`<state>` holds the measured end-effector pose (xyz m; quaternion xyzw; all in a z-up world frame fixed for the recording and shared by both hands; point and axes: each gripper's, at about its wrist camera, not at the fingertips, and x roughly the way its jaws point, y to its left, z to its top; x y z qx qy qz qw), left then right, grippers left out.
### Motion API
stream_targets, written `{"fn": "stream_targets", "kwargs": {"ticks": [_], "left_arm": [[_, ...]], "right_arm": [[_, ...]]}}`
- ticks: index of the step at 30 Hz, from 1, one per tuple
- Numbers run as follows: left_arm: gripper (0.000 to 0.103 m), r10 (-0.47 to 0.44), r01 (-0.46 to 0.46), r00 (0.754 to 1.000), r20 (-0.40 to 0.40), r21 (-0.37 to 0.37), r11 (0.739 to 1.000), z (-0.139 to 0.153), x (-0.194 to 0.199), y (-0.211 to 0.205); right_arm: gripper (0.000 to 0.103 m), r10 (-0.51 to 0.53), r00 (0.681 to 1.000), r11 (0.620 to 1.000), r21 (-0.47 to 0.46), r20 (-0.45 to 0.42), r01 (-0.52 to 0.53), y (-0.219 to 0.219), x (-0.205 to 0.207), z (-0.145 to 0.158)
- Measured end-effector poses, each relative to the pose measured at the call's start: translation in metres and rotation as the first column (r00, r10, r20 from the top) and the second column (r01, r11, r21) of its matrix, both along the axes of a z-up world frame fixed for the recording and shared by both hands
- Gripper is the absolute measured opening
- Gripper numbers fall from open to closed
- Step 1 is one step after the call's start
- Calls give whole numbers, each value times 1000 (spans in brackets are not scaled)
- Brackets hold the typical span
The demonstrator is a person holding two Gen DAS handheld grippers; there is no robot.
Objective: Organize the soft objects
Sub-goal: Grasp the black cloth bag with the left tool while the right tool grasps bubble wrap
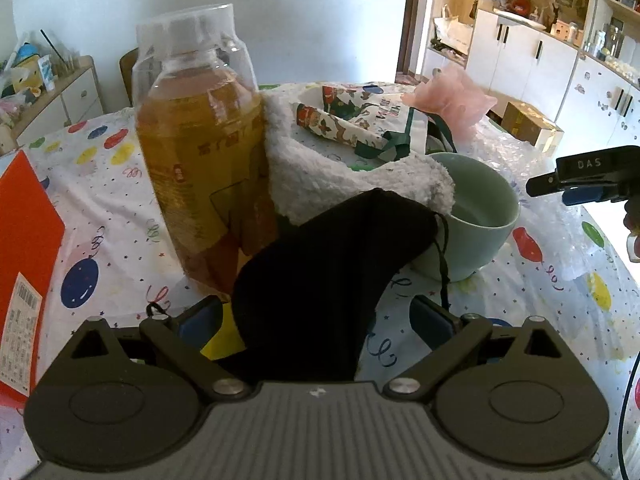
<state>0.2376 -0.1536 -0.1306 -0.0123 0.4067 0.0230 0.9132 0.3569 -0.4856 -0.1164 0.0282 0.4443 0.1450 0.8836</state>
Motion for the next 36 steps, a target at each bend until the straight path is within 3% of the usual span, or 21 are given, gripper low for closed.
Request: {"fn": "stream_targets", "kwargs": {"ticks": [2, 4, 6, 8, 10, 14, 23, 36], "left_arm": [[93, -2, 2, 1000, 7, 4, 1000, 1, 0, -2], [88, 0, 0, 1000, 3, -6, 1000, 1, 2, -2], [77, 6, -6, 1000, 1, -10, 1000, 0, 3, -1], [60, 12, -12, 1000, -5, -13, 1000, 0, 5, 0], [58, 23, -23, 1000, -10, -28, 999, 0, 6, 3], [39, 30, -30, 1000, -4, -24, 999, 2, 4, 5], [26, 0, -1, 1000, -2, -18, 1000, 11, -4, 4], [22, 7, -5, 1000, 9, -138, 990, 45, -23, 24]], "right_arm": [[55, 9, 1000, 1000, 7, -1, -9, 0, 1, 0], [49, 20, 1000, 999, 26, -4, -20, -2, 0, 2], [40, 37, 999, 999, 17, -3, -37, -1, 0, 3], [24, 52, 999, 999, -2, -1, -52, 2, -1, 3], [19, 61, 998, 998, -9, 6, -61, 3, -2, 3], [5, 82, 996, 996, -26, 32, -81, 5, -8, 7], [1, 82, 994, 997, -6, 78, -82, -2, -25, 25], [1, 36, 990, 997, 61, 137, -45, -14, -66, 67]]}}
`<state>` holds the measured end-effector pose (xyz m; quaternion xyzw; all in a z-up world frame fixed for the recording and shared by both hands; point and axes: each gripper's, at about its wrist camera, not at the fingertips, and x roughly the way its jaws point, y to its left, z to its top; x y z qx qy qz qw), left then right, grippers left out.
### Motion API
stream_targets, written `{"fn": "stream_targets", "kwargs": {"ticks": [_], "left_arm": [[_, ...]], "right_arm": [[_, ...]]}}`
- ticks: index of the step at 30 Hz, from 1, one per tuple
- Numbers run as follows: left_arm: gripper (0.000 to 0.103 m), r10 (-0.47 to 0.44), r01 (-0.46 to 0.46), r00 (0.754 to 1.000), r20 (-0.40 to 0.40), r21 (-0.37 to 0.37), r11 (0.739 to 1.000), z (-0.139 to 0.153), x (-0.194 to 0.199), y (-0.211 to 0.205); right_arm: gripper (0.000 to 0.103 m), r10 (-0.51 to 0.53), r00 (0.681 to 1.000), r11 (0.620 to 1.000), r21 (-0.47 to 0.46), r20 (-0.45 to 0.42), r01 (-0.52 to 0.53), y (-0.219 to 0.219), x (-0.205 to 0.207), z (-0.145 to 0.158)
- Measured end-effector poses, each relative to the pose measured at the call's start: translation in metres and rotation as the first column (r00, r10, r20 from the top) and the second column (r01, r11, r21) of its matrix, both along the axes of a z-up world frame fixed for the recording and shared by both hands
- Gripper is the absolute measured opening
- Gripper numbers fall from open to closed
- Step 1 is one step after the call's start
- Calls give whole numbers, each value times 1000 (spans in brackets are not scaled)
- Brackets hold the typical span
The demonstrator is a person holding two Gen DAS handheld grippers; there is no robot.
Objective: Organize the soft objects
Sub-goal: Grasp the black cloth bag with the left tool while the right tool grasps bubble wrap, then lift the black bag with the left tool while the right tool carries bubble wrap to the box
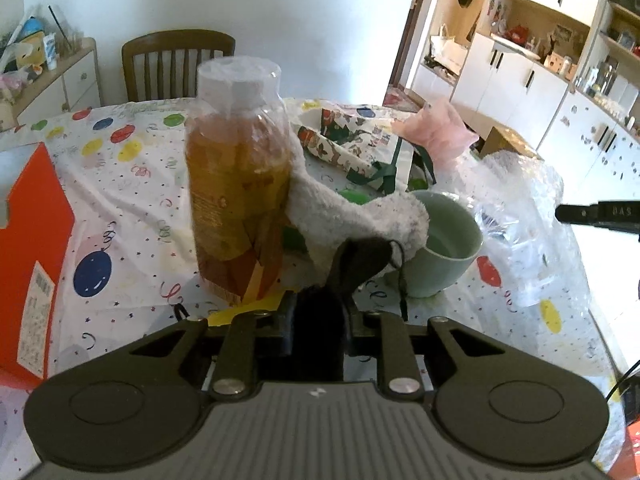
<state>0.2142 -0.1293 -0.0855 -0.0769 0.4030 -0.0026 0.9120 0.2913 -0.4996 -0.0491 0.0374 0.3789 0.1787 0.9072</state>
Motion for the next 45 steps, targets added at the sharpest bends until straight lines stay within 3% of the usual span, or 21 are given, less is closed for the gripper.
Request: {"fn": "stream_targets", "kwargs": {"ticks": [5, 10, 18, 24, 26, 27, 28, 29, 31, 42, 44, 45], "left_arm": [[10, -29, 29, 999, 29, 6, 1000, 14, -7, 4], [7, -32, 33, 999, 34, -33, 999, 20, -14, 14], [7, -56, 58, 997, 48, -39, 998, 32, -31, 30], [10, -81, 82, 996, 23, -56, 995, 24, -29, 36], [16, -90, 91, 996, 11, -74, 993, 18, -27, 36], [25, -96, 96, 995, 4, -77, 992, 14, -24, 35], [41, -100, 99, 995, -3, -77, 992, 11, -23, 34], [66, -103, 102, 995, -10, -76, 992, 7, -21, 32], [81, -100, 99, 995, -6, -77, 992, -1, -18, 29], [79, -140, 142, 989, -36, 77, 987, -33, 6, -13], [59, -134, 138, 990, -40, 99, 985, -37, 6, -15], [55, -136, 140, 990, -44, 109, 984, -38, 7, -16]], "right_arm": [[1, 4, 1000, 1000, 23, 19, -4, 3, -18, 16], [1, -5, 999, 999, 49, 35, 3, 7, -34, 28], [1, 10, 998, 998, 55, 58, -14, 20, -57, 43], [1, -12, 999, 999, 48, 49, 10, 22, -70, 36], [1, -14, 999, 999, 40, 37, 12, 23, -73, 31], [1, -14, 999, 999, 33, 32, 13, 23, -74, 29], [1, -17, 999, 1000, 27, 30, 16, 22, -75, 27], [1, -20, 999, 1000, 22, 28, 19, 22, -75, 25], [1, -24, 999, 1000, 14, 22, 23, 20, -75, 21], [1, -14, 1000, 1000, -10, -7, 14, 15, -72, 7], [1, -8, 1000, 1000, -14, -11, 8, 15, -71, 6], [1, -5, 1000, 1000, -15, -13, 5, 15, -70, 5]]}}
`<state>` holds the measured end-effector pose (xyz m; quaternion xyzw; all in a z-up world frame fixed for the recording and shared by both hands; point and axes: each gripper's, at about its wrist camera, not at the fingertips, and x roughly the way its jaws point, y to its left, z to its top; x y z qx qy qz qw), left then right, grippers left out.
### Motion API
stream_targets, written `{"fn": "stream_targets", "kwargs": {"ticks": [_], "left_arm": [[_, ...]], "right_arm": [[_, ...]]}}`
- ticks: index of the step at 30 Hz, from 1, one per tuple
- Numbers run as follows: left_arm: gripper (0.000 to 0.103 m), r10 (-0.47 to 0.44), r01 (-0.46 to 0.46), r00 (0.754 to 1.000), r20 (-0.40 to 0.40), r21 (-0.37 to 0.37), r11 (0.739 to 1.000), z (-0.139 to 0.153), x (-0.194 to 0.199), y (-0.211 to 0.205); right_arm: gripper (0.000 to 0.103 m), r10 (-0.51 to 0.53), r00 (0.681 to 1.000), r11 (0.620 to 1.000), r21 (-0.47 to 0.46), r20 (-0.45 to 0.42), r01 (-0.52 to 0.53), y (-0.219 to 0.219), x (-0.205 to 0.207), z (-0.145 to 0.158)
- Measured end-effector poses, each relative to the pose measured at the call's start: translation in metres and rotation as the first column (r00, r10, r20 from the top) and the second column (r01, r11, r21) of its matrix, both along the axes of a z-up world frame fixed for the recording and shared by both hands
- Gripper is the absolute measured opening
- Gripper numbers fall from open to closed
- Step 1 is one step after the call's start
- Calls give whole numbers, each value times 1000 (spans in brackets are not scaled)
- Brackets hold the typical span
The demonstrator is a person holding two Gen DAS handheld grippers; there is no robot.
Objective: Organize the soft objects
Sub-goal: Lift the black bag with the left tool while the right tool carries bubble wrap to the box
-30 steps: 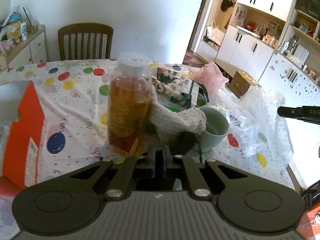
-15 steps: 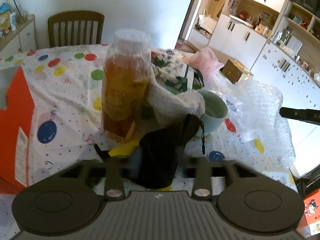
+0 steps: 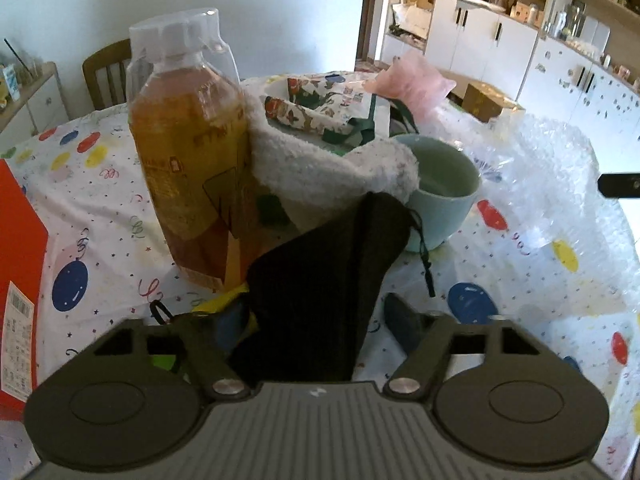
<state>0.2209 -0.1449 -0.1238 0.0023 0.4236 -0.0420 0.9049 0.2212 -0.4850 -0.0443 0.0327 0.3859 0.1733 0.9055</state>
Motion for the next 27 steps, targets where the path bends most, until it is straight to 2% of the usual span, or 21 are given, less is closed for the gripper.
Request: {"fn": "stream_targets", "kwargs": {"ticks": [4, 6, 8, 10, 16, 27], "left_arm": [[34, -3, 3, 1000, -6, -9, 1000, -3, 2, 3], [27, -8, 8, 1000, -6, -15, 1000, -4, 3, 4], [15, -21, 21, 1000, 5, 11, 1000, -3, 2, 2], [12, -21, 21, 1000, 14, 20, 1000, -2, 0, 2], [8, -5, 7, 998, 64, -35, 999, 15, -10, 17], [7, 30, -14, 993, 111, -141, 990, 61, -27, 62]], "right_arm": [[1, 6, 1000, 1000, 0, -3, -6, 1, 2, -1], [1, 6, 1000, 1000, 2, -4, -6, 1, 2, -1], [1, 6, 1000, 1000, 2, -5, -6, 1, 2, -1], [1, 6, 1000, 1000, 2, -3, -6, 1, 2, -1], [1, 6, 1000, 1000, 6, 11, -6, 6, -1, 4], [1, 10, 999, 999, 44, 47, -12, 23, -22, 29]]}}
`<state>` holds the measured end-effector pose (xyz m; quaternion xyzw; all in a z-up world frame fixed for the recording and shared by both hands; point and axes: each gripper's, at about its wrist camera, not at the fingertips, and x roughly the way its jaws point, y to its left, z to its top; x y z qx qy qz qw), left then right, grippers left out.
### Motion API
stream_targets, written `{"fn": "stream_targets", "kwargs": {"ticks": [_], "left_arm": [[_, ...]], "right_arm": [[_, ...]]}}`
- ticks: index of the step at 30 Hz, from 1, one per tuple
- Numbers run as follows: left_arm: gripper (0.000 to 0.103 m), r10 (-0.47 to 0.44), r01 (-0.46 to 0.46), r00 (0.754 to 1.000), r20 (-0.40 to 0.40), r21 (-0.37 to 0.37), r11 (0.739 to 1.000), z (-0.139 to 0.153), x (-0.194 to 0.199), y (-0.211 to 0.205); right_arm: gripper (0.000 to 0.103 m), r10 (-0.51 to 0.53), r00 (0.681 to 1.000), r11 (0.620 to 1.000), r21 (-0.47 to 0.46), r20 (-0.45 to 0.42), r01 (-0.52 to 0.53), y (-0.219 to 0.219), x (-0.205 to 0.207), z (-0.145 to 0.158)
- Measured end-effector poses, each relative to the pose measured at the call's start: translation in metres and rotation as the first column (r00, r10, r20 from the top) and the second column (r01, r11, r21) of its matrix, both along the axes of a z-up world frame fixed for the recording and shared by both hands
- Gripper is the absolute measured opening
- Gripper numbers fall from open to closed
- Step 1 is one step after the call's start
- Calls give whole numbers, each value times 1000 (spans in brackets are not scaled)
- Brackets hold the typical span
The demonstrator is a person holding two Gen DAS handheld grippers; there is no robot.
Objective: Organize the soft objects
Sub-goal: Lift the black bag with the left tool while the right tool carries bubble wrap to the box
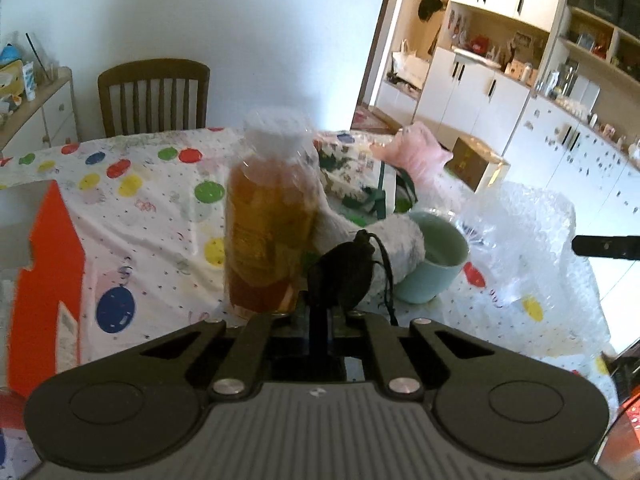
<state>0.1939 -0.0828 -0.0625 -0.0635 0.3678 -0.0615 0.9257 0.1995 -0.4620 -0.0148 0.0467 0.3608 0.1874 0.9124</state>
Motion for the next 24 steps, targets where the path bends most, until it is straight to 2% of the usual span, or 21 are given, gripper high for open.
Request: {"fn": "stream_targets", "kwargs": {"ticks": [8, 12, 24], "left_arm": [[7, 1, -2, 1000, -10, -69, 998, 24, -22, 34], [7, 18, -18, 1000, -2, -86, 996, 33, -33, 54], [7, 83, -76, 995, 56, -117, 990, 68, -64, 127]], "right_arm": [[1, 50, 998, 998, 37, 26, -51, 29, -28, 26], [1, 117, 992, 991, 58, 45, -119, 56, -45, 39], [1, 331, 938, 941, 34, 101, -336, 162, -81, 64]]}}
